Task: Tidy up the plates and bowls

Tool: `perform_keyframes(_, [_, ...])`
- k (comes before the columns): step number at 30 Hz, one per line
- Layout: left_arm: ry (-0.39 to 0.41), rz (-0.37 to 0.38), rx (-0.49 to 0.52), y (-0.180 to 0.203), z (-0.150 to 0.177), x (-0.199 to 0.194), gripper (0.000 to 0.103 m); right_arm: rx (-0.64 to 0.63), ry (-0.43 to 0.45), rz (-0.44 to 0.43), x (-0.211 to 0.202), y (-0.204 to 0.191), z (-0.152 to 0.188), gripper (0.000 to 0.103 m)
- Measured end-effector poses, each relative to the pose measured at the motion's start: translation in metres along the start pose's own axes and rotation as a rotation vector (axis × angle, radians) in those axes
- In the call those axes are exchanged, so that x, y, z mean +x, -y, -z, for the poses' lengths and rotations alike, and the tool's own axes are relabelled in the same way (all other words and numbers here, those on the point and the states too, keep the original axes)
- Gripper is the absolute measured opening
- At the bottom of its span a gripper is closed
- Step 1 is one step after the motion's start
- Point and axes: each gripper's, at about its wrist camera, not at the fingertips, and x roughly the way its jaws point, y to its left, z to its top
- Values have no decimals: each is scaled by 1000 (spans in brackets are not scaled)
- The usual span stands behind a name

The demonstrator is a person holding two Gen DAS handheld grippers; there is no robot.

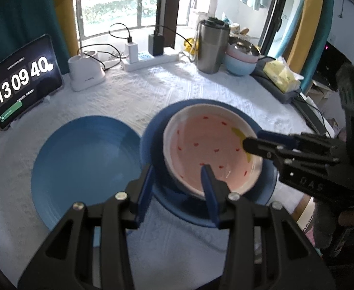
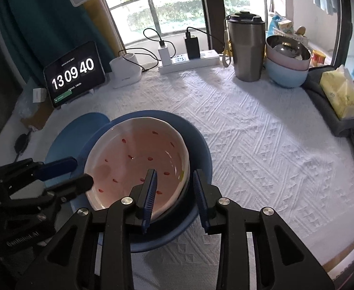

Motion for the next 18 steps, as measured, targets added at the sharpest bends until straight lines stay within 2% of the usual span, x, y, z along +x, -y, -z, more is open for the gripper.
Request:
perform_keyframes(13, [25,-39,-63,-16,1,-8,42,3,25,-57,-9,13,-5,33])
perform_keyframes(18, [43,-55,-97,-22,4,-8,42,29,47,-47,-15,29,-8,33])
